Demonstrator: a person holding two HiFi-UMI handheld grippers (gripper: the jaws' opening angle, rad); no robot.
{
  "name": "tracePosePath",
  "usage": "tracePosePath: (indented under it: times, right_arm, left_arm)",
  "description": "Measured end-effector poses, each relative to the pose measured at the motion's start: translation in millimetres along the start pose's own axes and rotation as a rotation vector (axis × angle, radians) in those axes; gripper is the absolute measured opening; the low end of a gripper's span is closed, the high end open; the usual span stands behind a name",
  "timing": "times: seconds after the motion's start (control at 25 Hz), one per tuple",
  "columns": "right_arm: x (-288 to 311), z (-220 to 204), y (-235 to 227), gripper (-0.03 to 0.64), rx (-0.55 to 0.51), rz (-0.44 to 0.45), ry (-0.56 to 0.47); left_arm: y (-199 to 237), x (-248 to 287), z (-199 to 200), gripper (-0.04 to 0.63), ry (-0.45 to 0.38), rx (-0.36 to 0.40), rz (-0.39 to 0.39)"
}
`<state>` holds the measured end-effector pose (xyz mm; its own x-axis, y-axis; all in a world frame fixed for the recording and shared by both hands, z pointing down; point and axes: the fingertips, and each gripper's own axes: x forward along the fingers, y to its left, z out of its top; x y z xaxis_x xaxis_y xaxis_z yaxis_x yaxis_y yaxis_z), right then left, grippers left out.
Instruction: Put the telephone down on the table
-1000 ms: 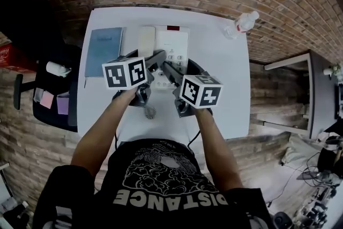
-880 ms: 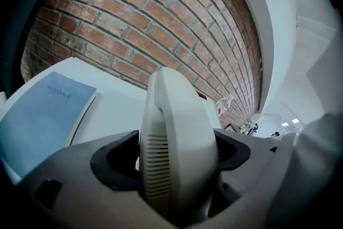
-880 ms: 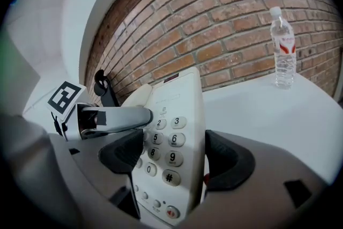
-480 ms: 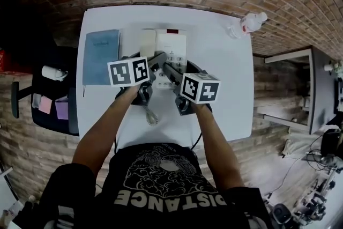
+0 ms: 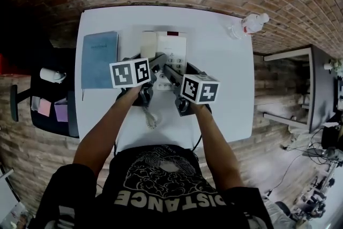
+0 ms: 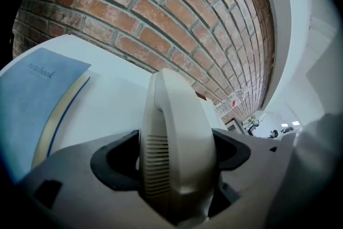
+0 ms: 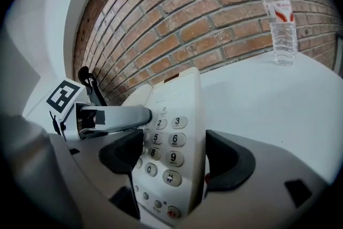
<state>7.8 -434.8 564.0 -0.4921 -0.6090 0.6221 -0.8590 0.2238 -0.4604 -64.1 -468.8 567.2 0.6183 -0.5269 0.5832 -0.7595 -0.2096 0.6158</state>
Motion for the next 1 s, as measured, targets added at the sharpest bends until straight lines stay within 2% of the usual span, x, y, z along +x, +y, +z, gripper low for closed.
tracePosePath:
  times: [0.16, 0.48, 0.72, 1.0]
  right_arm:
    - [3.5, -5.2, -2.2, 0.347, 0.017, 0.0, 0.012]
    - [4.8, -8.3, -4.5, 0.347, 0.042, 0.012, 0.026]
    - [-7.6, -3.6, -11.8, 0.347, 0.013, -0.057, 0.001]
    - [-34.0, 15.2, -7.5, 0.344, 0.003, -0.073, -0.066]
  left_arm:
    - [1.9, 0.9, -1.8, 0.405, 0.004, -0.003, 0.002]
    - [2.0, 1.6, -3.3, 0.405, 0.007, 0.039, 0.005]
    - [-6.1, -11.4, 9.0, 0.405, -0.022, 0.106, 0.009]
    - [-18.5, -38.6, 23.5, 0.387, -0.08, 0.175, 0.036]
